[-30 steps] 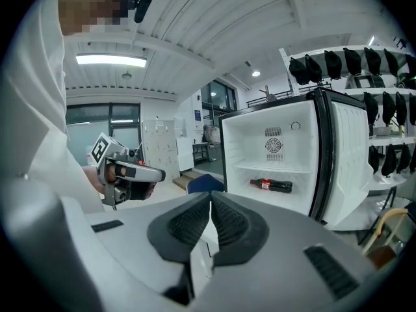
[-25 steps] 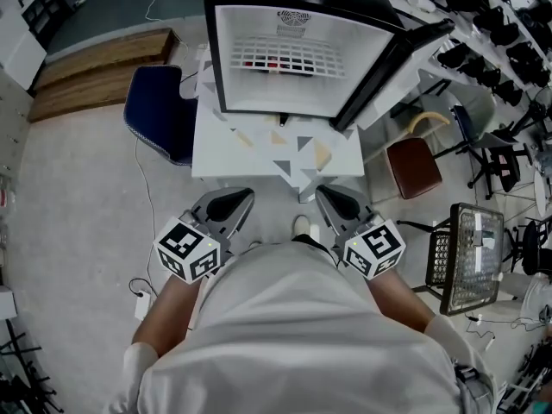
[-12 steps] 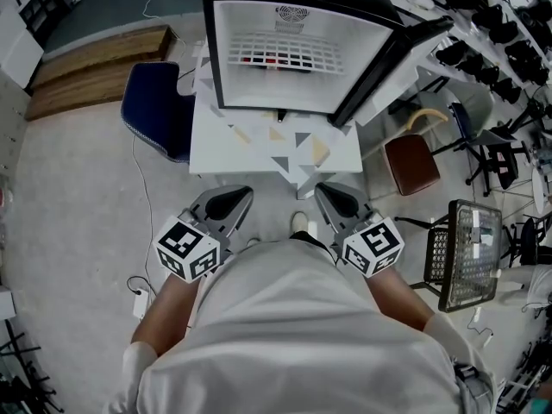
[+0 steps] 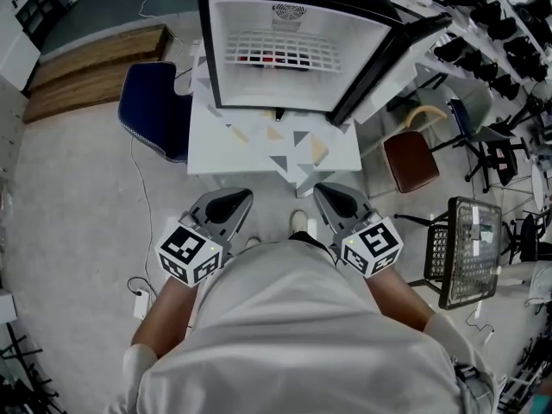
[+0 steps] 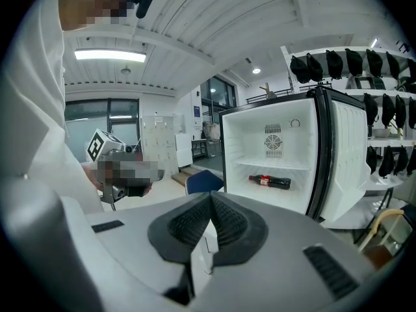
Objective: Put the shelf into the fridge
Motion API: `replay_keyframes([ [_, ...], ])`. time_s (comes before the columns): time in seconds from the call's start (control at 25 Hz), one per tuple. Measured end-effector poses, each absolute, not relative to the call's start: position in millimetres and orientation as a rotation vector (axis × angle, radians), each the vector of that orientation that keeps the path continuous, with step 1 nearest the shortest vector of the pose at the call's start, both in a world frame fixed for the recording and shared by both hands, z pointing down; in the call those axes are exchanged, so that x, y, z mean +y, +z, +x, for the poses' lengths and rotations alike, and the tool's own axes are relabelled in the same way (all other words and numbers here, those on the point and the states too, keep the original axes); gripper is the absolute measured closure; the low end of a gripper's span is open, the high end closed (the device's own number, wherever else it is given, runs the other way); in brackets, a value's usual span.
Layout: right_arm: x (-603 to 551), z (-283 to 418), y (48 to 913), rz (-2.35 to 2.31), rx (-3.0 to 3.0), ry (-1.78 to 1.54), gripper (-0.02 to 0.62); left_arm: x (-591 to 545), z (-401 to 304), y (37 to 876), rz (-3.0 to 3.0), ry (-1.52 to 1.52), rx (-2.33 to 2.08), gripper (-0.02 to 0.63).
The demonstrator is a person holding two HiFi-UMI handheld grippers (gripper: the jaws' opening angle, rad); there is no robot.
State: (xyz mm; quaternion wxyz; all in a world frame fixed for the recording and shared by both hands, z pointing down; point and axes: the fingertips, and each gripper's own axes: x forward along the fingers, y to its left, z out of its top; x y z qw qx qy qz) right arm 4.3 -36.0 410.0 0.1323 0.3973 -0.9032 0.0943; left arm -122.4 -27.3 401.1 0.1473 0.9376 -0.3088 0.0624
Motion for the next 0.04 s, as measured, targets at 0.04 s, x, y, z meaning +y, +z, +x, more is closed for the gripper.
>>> replay_keyframes([
  [0.04,-36.0,4.2,409.8,1.153,-2.619,0.274,0.586,-26.4,-121.5,400.6,2.708,0.194,-0.89,0.586],
])
